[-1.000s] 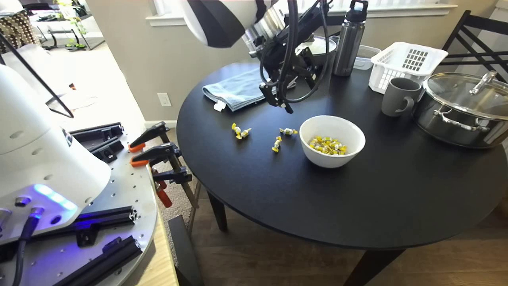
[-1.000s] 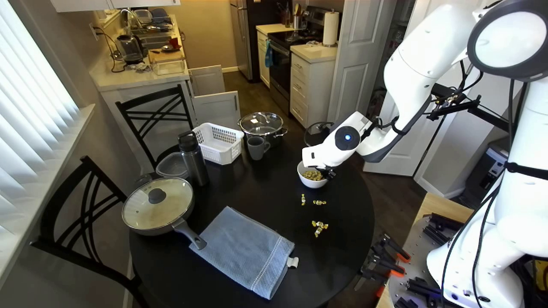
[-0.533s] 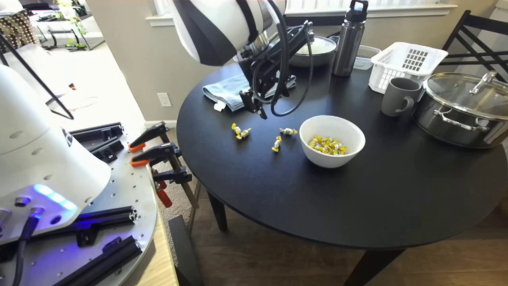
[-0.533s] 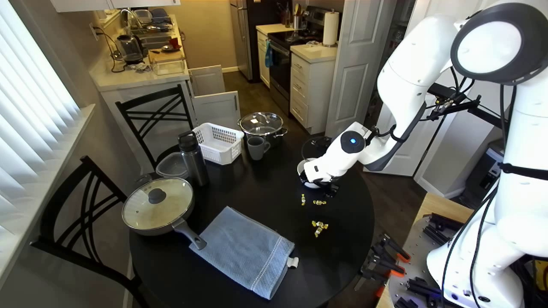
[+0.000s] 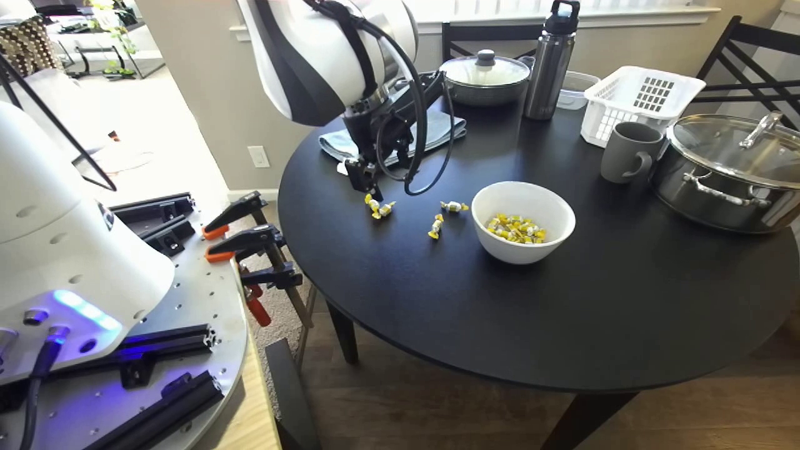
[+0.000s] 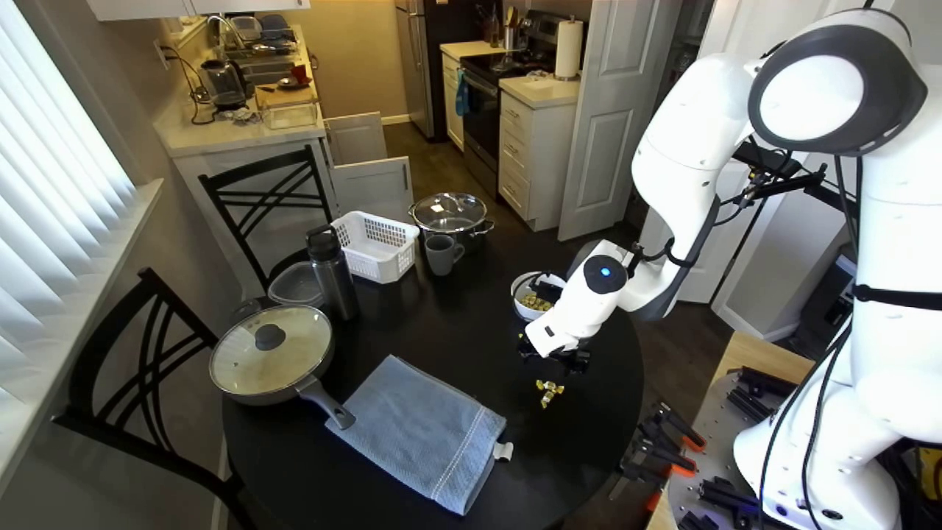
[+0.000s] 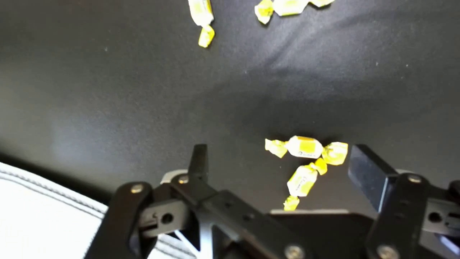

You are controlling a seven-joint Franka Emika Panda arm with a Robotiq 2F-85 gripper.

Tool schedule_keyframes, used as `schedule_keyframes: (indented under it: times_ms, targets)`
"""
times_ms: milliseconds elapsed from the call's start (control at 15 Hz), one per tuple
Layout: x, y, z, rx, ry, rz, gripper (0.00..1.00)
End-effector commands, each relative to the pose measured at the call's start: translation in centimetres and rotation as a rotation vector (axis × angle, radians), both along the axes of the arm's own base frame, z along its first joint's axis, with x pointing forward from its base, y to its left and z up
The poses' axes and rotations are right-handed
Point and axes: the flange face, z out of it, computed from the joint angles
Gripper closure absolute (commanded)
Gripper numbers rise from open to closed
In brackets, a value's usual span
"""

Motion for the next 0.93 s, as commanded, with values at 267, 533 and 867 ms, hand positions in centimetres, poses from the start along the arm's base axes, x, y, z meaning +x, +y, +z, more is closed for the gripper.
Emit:
schedule_keyframes:
  times_ms: [267,533,867]
  targets:
    - [-1.9,1.2,-2.3,0.028,0.087,0.068,0.0]
    - [-2.5,1.5,-3.1,0.06,0.117,0.074,0.29]
    - [-2.8,1.3,-3.8,0.074,0.138,0.063,0.63]
